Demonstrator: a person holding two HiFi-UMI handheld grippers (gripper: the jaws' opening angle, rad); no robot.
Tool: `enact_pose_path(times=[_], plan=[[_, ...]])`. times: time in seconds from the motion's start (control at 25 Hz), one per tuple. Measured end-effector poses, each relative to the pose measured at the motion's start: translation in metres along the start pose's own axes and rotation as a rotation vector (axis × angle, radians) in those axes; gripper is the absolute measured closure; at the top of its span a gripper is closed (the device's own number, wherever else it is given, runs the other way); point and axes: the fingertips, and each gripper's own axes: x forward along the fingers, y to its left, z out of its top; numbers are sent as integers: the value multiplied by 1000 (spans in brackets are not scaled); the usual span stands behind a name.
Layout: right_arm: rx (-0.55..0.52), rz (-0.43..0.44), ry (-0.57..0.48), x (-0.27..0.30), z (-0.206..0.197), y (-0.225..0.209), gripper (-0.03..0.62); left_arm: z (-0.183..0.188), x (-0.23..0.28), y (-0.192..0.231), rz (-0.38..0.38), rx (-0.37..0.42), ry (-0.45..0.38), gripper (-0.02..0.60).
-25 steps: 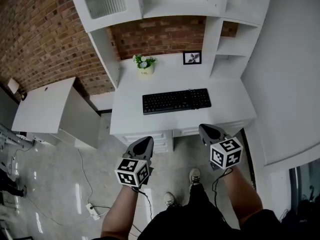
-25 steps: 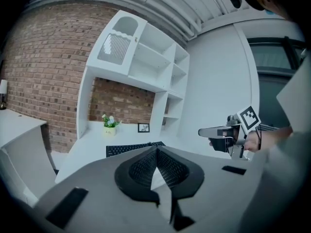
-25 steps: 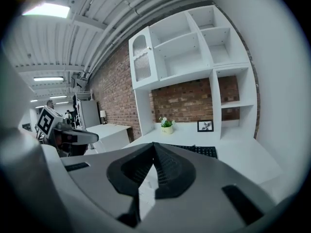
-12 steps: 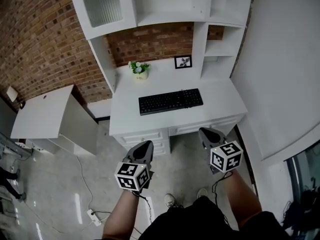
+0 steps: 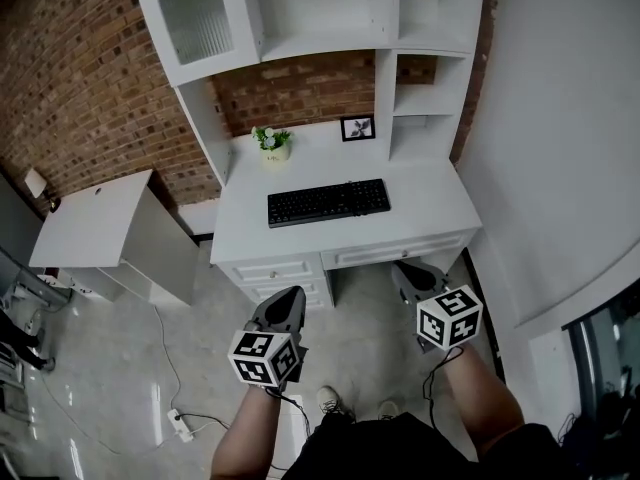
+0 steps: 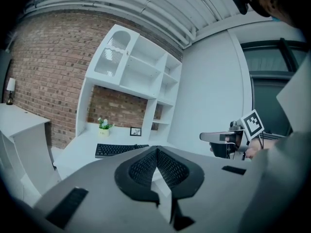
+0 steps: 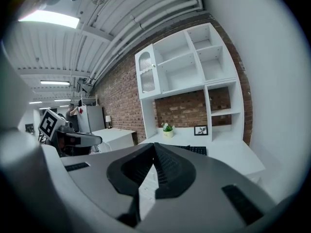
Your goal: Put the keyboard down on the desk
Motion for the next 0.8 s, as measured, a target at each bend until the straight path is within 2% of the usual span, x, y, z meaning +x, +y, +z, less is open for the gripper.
enact_pose_path(times=[0.36,0.8], plan=[[0,57,-20,-44,-5,-18,577,-10,-13,-54,52,0,-14,563],[-1,86,-32,-68,-10,-20,577,-17,-27,-81,78,7,-27,564]])
